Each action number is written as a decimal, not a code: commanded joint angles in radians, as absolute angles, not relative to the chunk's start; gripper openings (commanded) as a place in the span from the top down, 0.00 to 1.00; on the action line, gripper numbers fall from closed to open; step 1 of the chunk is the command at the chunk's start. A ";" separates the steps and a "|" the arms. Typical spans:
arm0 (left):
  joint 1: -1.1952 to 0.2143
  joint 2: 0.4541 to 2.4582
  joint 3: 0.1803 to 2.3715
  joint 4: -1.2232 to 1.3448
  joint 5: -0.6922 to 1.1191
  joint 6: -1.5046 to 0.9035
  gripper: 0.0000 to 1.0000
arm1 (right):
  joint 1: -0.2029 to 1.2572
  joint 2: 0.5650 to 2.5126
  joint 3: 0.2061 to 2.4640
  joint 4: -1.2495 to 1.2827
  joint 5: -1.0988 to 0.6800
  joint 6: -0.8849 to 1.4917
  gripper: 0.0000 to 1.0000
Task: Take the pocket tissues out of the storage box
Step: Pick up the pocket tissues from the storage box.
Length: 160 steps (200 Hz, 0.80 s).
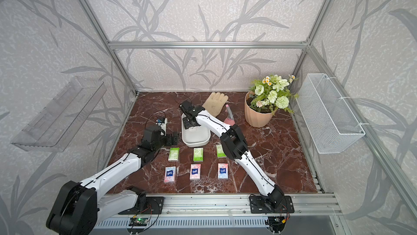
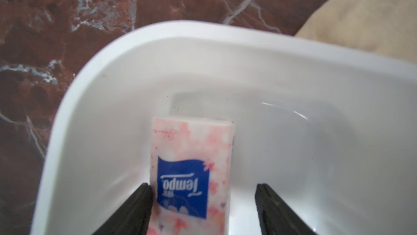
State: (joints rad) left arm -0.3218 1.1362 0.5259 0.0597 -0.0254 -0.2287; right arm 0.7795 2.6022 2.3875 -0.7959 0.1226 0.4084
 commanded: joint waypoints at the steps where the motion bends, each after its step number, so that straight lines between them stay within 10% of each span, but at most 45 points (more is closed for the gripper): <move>1: -0.327 1.140 0.519 0.063 -0.035 -0.236 0.00 | 0.772 2.582 2.351 -0.762 0.094 0.368 0.20; 160: -0.327 1.135 0.519 0.067 -0.044 -0.237 0.00 | 0.774 2.632 2.472 -0.844 0.124 0.324 0.44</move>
State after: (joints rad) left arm -0.3218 1.1362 0.5259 0.0597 -0.0296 -0.2317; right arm 0.7765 2.6644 2.4653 -0.8024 0.1066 0.3374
